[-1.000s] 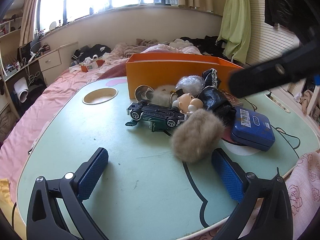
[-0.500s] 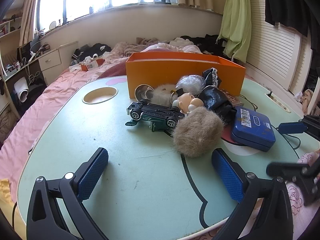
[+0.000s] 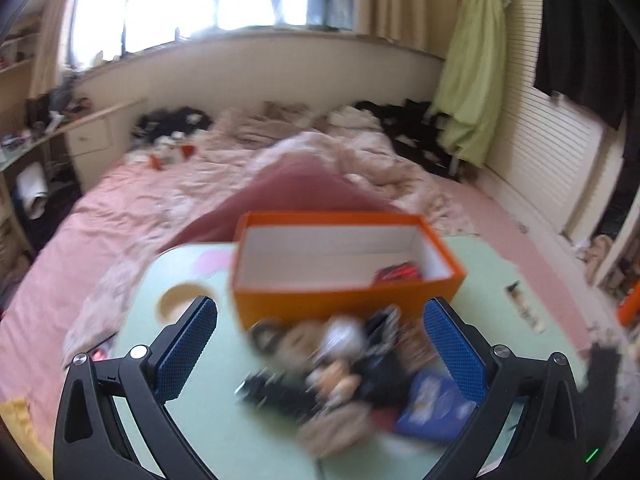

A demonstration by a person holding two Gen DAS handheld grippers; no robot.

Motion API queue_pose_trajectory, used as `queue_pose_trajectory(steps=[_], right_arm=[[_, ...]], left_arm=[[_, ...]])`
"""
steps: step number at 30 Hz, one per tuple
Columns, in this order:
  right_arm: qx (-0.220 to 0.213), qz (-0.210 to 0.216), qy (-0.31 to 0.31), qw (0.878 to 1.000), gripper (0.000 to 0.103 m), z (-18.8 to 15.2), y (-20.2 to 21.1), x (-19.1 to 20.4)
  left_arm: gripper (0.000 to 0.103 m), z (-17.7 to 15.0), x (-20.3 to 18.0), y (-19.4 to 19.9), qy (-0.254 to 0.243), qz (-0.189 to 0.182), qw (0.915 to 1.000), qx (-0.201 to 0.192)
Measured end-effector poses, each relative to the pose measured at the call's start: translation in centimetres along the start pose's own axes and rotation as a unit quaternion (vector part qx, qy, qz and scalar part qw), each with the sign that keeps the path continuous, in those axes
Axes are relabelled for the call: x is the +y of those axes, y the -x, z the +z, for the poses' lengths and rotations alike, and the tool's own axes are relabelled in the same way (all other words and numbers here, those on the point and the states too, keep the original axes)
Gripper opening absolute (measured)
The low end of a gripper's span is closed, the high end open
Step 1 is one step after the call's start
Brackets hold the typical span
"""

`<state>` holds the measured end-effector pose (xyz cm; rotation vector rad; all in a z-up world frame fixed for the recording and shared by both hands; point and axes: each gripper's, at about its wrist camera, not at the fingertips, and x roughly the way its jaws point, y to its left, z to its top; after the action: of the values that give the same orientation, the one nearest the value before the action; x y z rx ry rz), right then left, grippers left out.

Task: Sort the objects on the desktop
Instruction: 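Grasp the black-and-red block in the box with the left gripper, set it on the pile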

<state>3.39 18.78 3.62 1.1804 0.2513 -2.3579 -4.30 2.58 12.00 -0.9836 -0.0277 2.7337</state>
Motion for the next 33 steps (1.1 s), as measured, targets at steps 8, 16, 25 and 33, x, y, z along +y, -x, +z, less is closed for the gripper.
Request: queue_pose_trajectory(steps=[8,16,25,33], right_arm=[[-0.006,-0.001,-0.006,1.0,0.103,0.0,0.2,-0.3],[-0.012,-0.002,-0.014,1.0,0.103,-0.2,0.4,-0.8],[-0.012,-0.003,-0.014,1.0,0.103,-0.2,0.4,-0.7],[-0.013,-0.003,-0.014,1.0,0.103,-0.2,0.5,-0.6]], left_arm=[[0.08,5.7,-3.1,-17.2,0.098,-0.126,0.934,0.32],[0.075,3.4,-4.4,-21.4,0.109,-0.065,0.9215,0.367],[0.075,4.2,-4.6,-22.2,0.105,-0.023,0.9287,0.355],[0.063,3.8,-4.5,-21.3,0.031,0.012,0.9394,0.341]])
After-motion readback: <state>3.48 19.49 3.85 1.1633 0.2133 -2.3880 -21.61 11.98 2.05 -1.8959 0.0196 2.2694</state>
